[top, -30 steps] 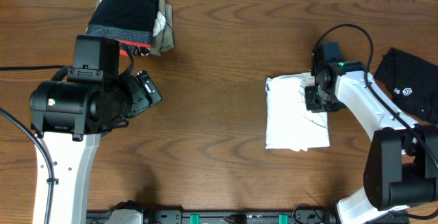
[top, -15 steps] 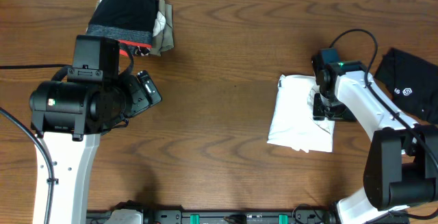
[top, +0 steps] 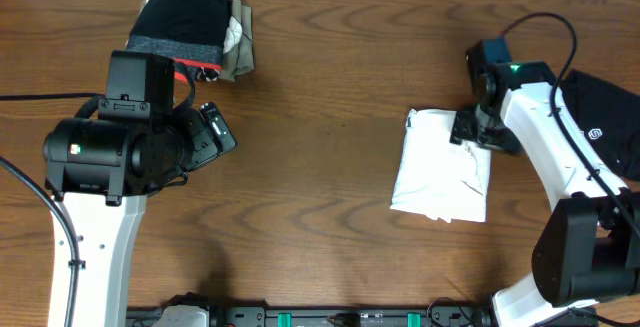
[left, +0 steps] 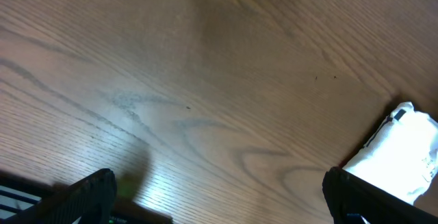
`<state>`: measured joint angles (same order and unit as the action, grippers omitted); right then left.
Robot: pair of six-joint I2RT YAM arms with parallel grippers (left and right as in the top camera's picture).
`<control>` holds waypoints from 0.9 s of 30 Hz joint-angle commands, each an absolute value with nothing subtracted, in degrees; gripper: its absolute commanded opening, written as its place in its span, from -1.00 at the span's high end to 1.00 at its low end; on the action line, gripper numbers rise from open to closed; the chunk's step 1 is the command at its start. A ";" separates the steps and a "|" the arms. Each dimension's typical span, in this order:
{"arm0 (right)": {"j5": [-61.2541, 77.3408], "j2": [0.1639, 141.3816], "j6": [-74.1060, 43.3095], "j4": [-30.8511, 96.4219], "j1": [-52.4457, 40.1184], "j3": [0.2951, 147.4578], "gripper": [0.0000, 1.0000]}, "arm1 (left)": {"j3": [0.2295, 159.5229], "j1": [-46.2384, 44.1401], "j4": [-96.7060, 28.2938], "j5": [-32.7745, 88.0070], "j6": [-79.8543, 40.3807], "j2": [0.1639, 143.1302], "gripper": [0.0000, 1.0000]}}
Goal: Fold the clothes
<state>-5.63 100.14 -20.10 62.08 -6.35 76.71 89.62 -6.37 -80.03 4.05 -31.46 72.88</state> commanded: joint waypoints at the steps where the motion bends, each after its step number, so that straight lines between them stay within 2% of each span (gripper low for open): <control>1: 9.34 100.42 -11.14 60.51 -6.17 75.99 0.48 | 89.30 -6.02 -80.09 3.33 -30.44 73.10 -0.96; 3: 9.91 100.42 -12.38 59.83 -6.17 75.16 0.92 | 89.14 -6.02 -80.12 3.33 -30.41 73.10 -0.96; 4: 10.41 100.42 -12.36 59.24 -6.17 74.63 0.98 | 89.01 -6.02 -80.09 3.33 -30.41 73.10 -0.96; 13: 10.50 100.42 -12.36 50.83 -5.34 66.98 0.97 | 84.73 -6.02 -77.23 3.33 -30.44 73.25 -0.95; 21: -6.46 100.42 -14.83 48.60 -2.33 65.73 0.98 | 81.08 -6.02 -75.31 3.36 -30.46 73.43 -0.96; 27: -11.99 100.40 -14.76 47.48 -1.39 67.09 0.94 | 80.88 -6.02 -74.04 3.36 -30.46 73.47 -0.96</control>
